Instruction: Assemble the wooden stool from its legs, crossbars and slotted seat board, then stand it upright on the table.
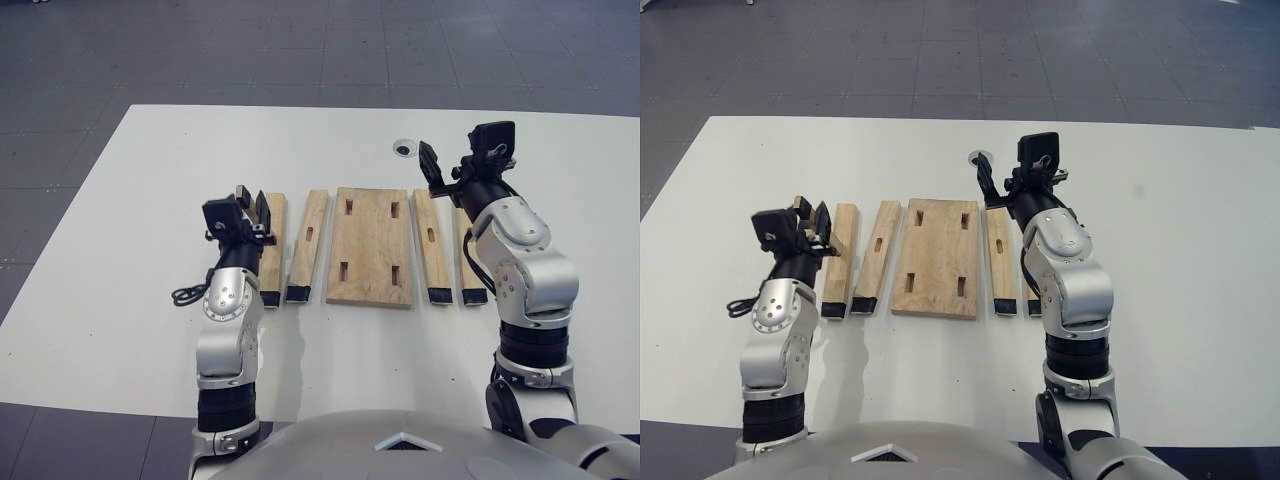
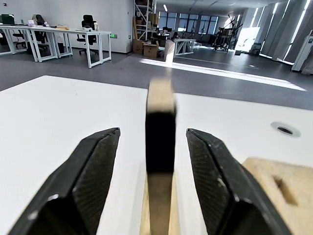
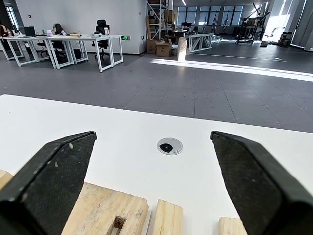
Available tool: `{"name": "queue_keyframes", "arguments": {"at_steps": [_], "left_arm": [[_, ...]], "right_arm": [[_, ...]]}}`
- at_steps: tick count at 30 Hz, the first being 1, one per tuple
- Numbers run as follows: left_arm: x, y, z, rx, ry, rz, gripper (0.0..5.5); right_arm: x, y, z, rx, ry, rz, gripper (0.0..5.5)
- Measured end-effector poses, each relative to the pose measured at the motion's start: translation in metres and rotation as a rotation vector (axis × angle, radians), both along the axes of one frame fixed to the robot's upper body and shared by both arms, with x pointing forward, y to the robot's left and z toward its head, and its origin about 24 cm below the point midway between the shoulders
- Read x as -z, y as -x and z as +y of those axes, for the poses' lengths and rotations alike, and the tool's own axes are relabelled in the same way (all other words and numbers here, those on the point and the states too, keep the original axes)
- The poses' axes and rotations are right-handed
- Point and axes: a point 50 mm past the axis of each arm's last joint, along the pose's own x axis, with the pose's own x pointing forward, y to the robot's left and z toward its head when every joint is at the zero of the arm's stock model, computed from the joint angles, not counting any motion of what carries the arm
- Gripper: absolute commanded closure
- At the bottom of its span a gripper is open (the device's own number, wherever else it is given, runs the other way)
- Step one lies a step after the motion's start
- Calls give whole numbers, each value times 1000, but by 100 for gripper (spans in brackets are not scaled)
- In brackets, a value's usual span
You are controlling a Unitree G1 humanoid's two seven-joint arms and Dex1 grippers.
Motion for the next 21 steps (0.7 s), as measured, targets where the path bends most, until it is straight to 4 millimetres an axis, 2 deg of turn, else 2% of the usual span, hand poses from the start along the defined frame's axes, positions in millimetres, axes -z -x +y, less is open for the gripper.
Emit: {"name": "queue_keyframes", "arguments": {"at_steps": [7, 10, 12, 15, 19, 21], "left_arm": [[-46, -7, 1, 0, -54, -9, 299], [-68, -18, 0, 10, -89, -2, 299], [-75, -35, 1, 19, -106, 73, 299], [-71, -50, 4, 31, -66, 162, 299], [-74, -58, 8, 26, -29, 175, 299], [-84, -61, 9, 24, -6, 134, 299]], "right_arm": [[1, 1, 1, 19, 0, 2, 119], [2, 1, 2, 18, -6, 3, 119], [2, 1, 4, 16, -17, 4, 119], [2, 1, 5, 15, -18, 5, 119], [2, 1, 5, 15, -20, 5, 119], [2, 1, 5, 16, -21, 5, 119]]}}
